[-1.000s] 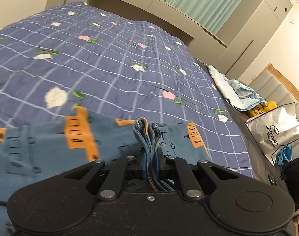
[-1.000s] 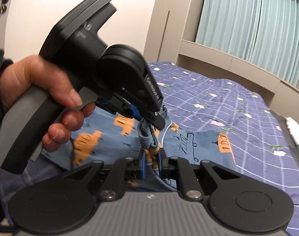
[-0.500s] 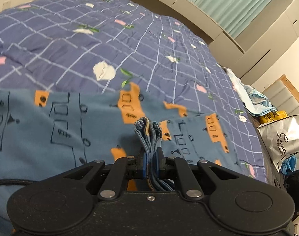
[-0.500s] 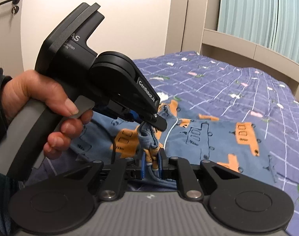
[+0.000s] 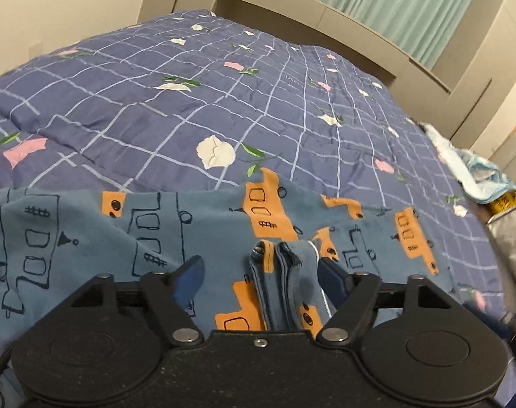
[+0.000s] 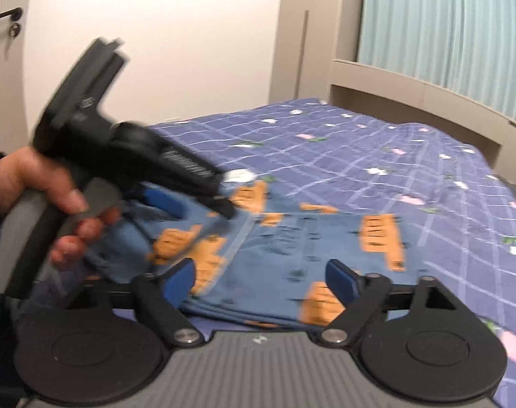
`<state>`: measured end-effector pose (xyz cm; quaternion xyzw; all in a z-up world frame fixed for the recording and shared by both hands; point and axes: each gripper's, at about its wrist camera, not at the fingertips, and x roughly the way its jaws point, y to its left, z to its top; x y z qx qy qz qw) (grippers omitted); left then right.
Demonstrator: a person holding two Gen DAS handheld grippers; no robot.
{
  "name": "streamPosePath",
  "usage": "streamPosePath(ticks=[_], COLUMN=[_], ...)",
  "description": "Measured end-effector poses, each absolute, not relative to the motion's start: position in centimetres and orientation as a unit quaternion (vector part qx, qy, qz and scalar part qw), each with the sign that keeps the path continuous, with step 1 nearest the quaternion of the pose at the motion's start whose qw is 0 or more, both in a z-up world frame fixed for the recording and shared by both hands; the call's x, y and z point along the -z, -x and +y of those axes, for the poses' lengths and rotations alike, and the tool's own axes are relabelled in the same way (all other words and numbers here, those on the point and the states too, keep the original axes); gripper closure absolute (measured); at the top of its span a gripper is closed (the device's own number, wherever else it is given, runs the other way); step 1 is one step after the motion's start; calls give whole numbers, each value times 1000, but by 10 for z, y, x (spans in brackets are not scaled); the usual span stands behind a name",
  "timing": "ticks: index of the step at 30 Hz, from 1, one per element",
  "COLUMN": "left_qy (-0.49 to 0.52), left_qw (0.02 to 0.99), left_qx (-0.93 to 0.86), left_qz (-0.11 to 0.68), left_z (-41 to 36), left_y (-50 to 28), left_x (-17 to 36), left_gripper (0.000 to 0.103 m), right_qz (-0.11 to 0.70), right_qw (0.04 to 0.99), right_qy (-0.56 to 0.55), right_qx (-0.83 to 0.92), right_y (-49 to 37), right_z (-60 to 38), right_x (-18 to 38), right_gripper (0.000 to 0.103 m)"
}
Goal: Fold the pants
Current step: 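Open both grippers and release the cuffs onto the pants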
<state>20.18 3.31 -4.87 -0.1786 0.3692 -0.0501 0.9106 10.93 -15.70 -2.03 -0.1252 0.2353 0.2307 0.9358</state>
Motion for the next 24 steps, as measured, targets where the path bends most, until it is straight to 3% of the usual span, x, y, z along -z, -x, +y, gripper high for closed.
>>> streamPosePath(ticks=[6, 24], left_qy=[101, 96], left_qw=[926, 928], left_qx=[29, 4], left_qz=[362, 361], left_z=[9, 9], left_y=[-200, -211], left_x=[55, 58], left_gripper=[23, 15], right_qz=[238, 262], right_qw=[948, 956], right_qy=[134, 123], right_qx=[-163, -49], right_y=[-146, -258], right_z=[-191, -221], right_x=[27, 41], right_gripper=[2, 2])
